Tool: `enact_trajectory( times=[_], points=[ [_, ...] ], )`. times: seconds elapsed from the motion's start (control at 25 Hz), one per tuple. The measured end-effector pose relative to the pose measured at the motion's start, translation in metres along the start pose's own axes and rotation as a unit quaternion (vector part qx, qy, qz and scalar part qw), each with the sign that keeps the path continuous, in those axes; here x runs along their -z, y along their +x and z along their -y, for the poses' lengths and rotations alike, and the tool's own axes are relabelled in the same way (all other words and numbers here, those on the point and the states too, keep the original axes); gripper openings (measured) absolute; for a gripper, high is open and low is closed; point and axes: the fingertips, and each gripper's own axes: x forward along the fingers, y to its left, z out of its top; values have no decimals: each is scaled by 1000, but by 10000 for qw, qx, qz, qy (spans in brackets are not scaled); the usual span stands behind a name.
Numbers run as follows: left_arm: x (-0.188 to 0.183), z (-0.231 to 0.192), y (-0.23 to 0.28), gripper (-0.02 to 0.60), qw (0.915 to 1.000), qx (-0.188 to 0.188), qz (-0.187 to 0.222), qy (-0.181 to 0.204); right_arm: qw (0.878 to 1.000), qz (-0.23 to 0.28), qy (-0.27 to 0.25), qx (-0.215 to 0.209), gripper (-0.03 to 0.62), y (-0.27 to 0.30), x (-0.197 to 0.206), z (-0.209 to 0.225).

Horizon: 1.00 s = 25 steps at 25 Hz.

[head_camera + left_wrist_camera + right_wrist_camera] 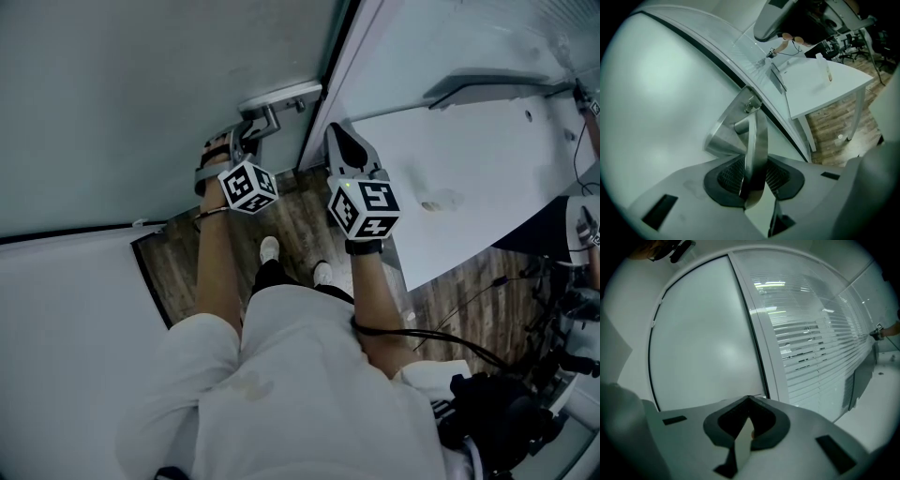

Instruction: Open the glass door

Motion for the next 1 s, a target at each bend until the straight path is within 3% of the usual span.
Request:
enact_trajectory(
  times=[0.32, 0.56, 0.84, 1.0],
  points=[
    [1, -2, -4, 95, 9994, -133, 207, -222, 10000, 51, 25, 9, 2, -13, -1, -7],
    [1, 3, -6, 95, 9980, -32, 429, -455, 9999, 134, 29, 19, 2, -24, -2, -11],
    [0, 13, -9, 95, 9995, -25, 270, -142, 9996, 280, -44, 71, 2, -39, -16, -5],
    [-3, 12, -17, 95, 9995, -8, 28, 321, 9990, 412, -13, 154, 2, -55, -31, 1]
  ],
)
